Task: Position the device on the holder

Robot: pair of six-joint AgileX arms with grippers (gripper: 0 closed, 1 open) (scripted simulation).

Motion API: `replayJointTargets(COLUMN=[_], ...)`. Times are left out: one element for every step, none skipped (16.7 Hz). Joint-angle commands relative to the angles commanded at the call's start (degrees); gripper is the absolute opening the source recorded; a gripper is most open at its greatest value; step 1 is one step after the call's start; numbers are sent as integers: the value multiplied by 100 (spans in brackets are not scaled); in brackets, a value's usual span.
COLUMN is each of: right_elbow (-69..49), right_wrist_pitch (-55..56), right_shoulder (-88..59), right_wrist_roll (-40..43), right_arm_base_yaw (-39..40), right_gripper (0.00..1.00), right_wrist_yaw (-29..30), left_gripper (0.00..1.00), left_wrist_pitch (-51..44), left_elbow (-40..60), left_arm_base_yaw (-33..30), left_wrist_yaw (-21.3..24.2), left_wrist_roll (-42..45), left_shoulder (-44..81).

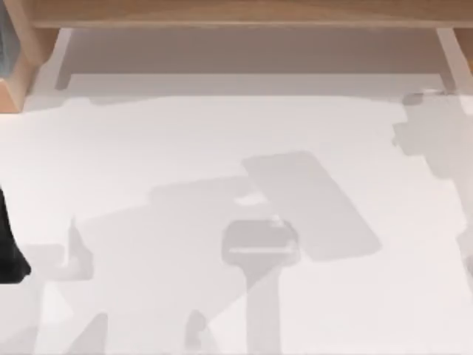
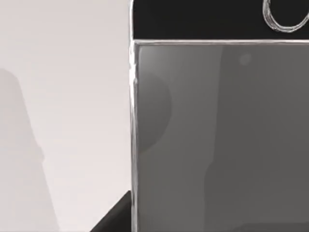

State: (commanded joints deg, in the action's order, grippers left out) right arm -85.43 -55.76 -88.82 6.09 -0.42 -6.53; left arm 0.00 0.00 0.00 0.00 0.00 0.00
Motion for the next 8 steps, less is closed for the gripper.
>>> replayJointTargets(right_elbow=[458,917,1373,1825,2266,2699,3120,3523], right_wrist_pitch=[121,253,395,547,713,888,1074,1272], right_shoulder=[365,727,1086,1442,1794,2143,2488,2826], right_wrist_roll=[177,346,511,669,816,955,1086,1202], right_arm_base_yaw=[-307,-620,-936,-1254,-1573,-1889,-2202,-2508], right_gripper=[0,0,0,0,0,0,0,0], right_wrist_yaw=[-115,-245,-385,-537,-707,-886,-1077,-1285], left_gripper=[100,100,100,100,100,100,100,100], left_wrist_pitch=[0,0,0,0,0,0,0,0], left_elbow=[0,0,0,0,0,0,0,0], left_arm_base_yaw=[0,0,0,0,0,0,0,0], left_wrist_yaw=[0,0,0,0,0,0,0,0], left_wrist_roll=[0,0,0,0,0,0,0,0], left_shoulder=[0,0,0,0,0,0,0,0])
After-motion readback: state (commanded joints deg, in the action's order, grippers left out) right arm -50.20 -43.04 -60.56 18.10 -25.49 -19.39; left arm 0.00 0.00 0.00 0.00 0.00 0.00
